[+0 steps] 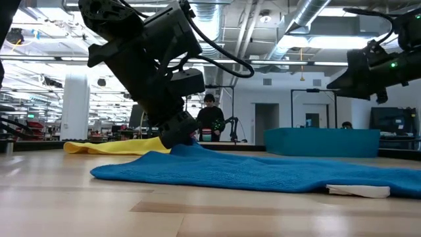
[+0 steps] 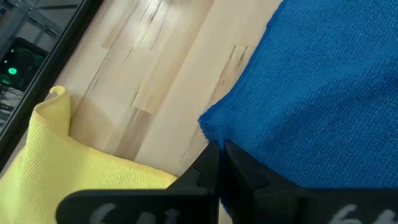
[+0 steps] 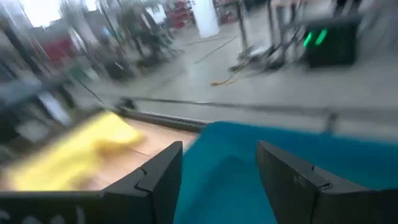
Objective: Roll microfiber towels into tight, uniform cylinder then place into a basket
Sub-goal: Roll the blue microfiber cloth
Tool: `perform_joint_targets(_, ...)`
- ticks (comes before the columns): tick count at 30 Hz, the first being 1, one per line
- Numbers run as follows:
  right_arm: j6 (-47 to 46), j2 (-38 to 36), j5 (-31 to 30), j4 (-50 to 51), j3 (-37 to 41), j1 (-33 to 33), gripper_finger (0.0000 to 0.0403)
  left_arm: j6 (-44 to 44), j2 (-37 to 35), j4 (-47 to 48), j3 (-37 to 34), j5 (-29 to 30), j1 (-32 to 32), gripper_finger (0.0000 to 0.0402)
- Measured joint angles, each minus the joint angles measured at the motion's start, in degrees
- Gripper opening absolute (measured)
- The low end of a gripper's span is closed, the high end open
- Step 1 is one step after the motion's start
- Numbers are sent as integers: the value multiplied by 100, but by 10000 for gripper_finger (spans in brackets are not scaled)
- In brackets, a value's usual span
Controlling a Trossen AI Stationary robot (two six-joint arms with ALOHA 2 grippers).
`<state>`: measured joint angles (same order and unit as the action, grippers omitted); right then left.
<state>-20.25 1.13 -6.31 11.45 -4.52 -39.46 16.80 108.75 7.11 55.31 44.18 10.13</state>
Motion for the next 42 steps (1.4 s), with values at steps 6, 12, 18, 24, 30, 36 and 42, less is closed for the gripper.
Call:
perform_joint_targets(6,-1418,-2,13,-39,5,241,225,87,0,228,4,-14,0,0)
perform_joint_targets(12,-1434,0,40,-717,5,656,225,188,-2,378,4,11,0,0)
perform_joint_targets(18,-1434,160,281,-1543,2,1517,225,166,-172,520,4,11,-2,0)
perform_joint_targets(24,-1430,555,142,-2060,2,2331,225,-38,-850,567,4,-91,15,0)
perform_joint_targets(30,-1429,1217,106,-2972,-3,3051,225,-138,-1255,890,4,-430,9,0)
perform_joint_targets(36,-1291,2109,-481,-3302,-395,3689,225,7,-1250,1281,-108,-509,-55,0)
perform_joint_targets(42,-735,3059,-603,-3308,-983,4100,225,98,-1250,1023,-276,-1001,-66,0)
